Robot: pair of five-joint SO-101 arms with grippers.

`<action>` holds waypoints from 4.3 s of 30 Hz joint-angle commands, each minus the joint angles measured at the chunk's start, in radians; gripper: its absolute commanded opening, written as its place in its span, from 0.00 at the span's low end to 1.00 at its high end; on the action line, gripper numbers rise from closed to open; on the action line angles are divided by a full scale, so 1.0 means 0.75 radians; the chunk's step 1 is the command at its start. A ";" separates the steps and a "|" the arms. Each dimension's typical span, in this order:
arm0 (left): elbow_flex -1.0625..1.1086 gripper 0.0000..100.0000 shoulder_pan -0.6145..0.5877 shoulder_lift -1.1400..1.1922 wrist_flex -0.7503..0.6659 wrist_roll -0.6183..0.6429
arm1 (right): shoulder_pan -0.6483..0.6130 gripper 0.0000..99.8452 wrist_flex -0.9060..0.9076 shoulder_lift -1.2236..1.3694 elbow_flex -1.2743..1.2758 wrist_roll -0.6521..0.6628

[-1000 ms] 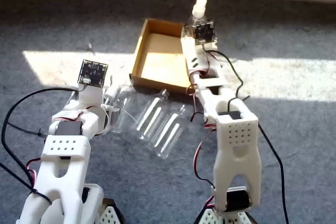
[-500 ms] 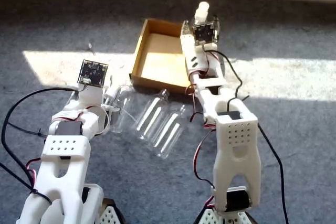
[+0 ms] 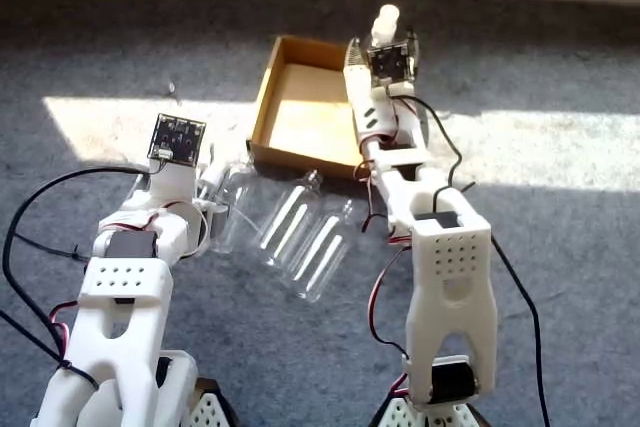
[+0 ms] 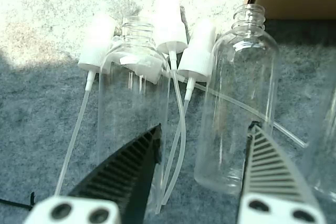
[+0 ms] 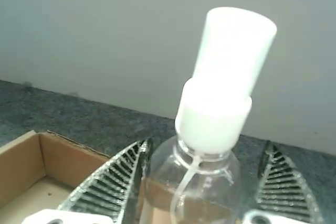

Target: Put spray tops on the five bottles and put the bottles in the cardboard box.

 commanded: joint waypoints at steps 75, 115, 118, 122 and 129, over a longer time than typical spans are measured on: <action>-0.009 0.25 -0.021 -0.019 -0.027 -0.008 | -0.024 0.37 0.502 -0.574 -0.398 -0.115; -0.003 0.25 -0.087 -0.017 -0.027 -0.006 | -0.490 0.37 2.090 -1.756 0.922 -0.853; -0.003 0.25 -0.087 -0.017 -0.027 -0.006 | -0.437 0.37 2.026 -1.756 1.055 -0.951; -0.003 0.25 -0.087 -0.017 -0.027 -0.006 | -0.431 0.37 2.014 -1.756 1.122 -0.996; -0.003 0.25 -0.085 -0.017 -0.027 -0.006 | -0.312 0.27 1.820 -1.756 1.122 -0.986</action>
